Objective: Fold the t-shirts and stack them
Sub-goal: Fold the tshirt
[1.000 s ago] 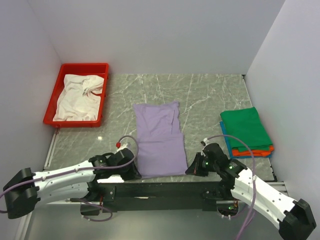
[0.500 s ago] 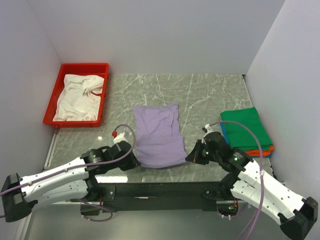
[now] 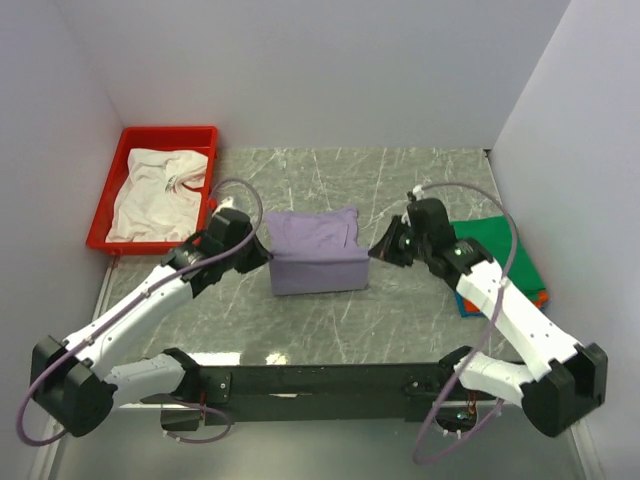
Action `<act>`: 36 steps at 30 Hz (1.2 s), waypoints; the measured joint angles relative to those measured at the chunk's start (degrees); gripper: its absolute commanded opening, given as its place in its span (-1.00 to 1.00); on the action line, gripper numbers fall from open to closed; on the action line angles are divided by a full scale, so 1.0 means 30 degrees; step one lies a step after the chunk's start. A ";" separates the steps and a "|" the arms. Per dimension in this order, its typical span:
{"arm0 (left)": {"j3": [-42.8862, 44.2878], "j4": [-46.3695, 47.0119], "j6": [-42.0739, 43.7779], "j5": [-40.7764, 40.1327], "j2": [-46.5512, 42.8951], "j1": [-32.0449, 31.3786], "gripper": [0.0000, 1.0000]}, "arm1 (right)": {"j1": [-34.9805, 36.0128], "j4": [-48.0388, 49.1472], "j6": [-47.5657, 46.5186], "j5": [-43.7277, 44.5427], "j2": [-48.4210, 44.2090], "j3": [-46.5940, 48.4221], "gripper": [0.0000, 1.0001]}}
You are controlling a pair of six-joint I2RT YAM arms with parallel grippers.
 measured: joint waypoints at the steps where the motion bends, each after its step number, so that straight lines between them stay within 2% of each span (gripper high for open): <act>1: 0.0474 0.0146 0.0262 0.0175 0.0488 0.0401 -0.99 | -0.0372 0.0168 -0.0168 -0.0160 0.0678 0.0554 -1.00; 11: 0.3905 0.1668 0.1581 0.1982 0.6521 0.3402 -0.99 | -0.2871 0.1282 -0.0998 -0.1909 0.7599 0.4794 -1.00; 19: 0.7919 0.2135 0.1931 0.2812 1.1803 0.4969 -0.99 | -0.4146 0.1603 -0.1086 -0.3016 1.2881 0.8947 -1.00; 27: 1.1861 0.2084 0.1931 0.3475 1.5722 0.6135 -0.99 | -0.4881 0.1741 -0.1129 -0.4138 1.8141 1.3719 -1.00; 29: 1.2371 0.2091 0.1931 0.3657 1.6371 0.6368 -0.99 | -0.4969 0.1668 -0.1173 -0.4371 1.9438 1.4899 -0.85; 30: 1.2539 0.2098 0.1931 0.3694 1.6626 0.6462 -0.99 | -0.4983 0.1596 -0.1195 -0.4444 2.0101 1.5497 -0.57; 32: 1.2874 0.2011 0.1974 0.3752 1.7165 0.6666 -0.65 | -0.4991 0.1188 -0.1326 -0.4422 2.1238 1.6830 -0.21; 33: 1.3034 0.1960 0.2062 0.3789 1.7442 0.6805 -0.23 | -0.5005 0.0925 -0.1464 -0.4364 2.1791 1.7573 0.05; 35: 1.3449 0.1836 0.2310 0.3810 1.7988 0.7213 0.18 | -0.5085 0.0393 -0.1807 -0.4124 2.2549 1.8812 0.22; 36: 1.3653 0.1778 0.2433 0.3861 1.8207 0.7475 0.45 | -0.5122 0.0262 -0.1923 -0.3985 2.2593 1.9001 0.25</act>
